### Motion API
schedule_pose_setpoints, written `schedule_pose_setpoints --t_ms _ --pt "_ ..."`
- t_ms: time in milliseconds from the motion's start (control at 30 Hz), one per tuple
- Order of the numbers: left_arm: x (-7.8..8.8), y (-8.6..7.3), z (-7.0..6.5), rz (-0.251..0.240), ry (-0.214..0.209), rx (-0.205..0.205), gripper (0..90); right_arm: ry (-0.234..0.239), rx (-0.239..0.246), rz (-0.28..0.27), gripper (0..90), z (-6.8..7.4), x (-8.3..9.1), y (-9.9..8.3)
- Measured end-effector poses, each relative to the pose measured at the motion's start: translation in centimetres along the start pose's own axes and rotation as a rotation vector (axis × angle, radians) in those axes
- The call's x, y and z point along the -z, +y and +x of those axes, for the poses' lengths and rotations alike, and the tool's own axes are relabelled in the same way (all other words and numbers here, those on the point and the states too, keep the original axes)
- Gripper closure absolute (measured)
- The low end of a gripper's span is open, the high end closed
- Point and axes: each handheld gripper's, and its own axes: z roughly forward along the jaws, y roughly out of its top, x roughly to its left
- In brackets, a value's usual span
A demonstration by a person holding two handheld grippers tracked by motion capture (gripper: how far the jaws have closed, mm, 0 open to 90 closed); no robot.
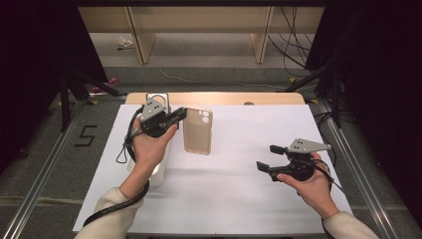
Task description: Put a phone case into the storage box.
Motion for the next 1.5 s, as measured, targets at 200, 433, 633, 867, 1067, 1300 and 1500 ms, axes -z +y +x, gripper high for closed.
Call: schedule_pose_setpoints --t_ms 200,433,633,867,1067,1300,1500 --pt "0.4 0.7 0.6 -0.007 0.011 -0.005 84.8 -0.003 -0.002 0.000 18.3 0.0 0.1 -0.1" --pt "0.9 1.3 1.1 -0.015 0.013 -0.003 84.8 -0.002 -0.003 -0.001 18.3 -0.1 0.1 -0.1" --pt "1.1 1.6 1.6 -0.023 0.024 -0.001 84.8 -0.002 -0.007 0.000 18.3 -0.1 0.1 -0.1" --pt "1.6 2.3 2.4 -0.035 0.044 -0.001 84.8 -0.002 -0.008 0.002 18.3 -0.1 0.0 -0.2" --pt "2.2 2.8 3.1 -0.040 0.057 -0.001 84.9 -0.004 -0.010 0.001 18.3 -0.1 0.1 -0.2" --pt "2.7 3.3 3.9 -0.052 0.071 0.004 84.8 -0.002 -0.009 0.001 18.3 -0.1 0.0 -0.2" --pt "3.2 3.7 4.3 -0.056 0.082 0.005 84.8 -0.002 -0.009 0.003 18.3 -0.1 0.0 -0.2"
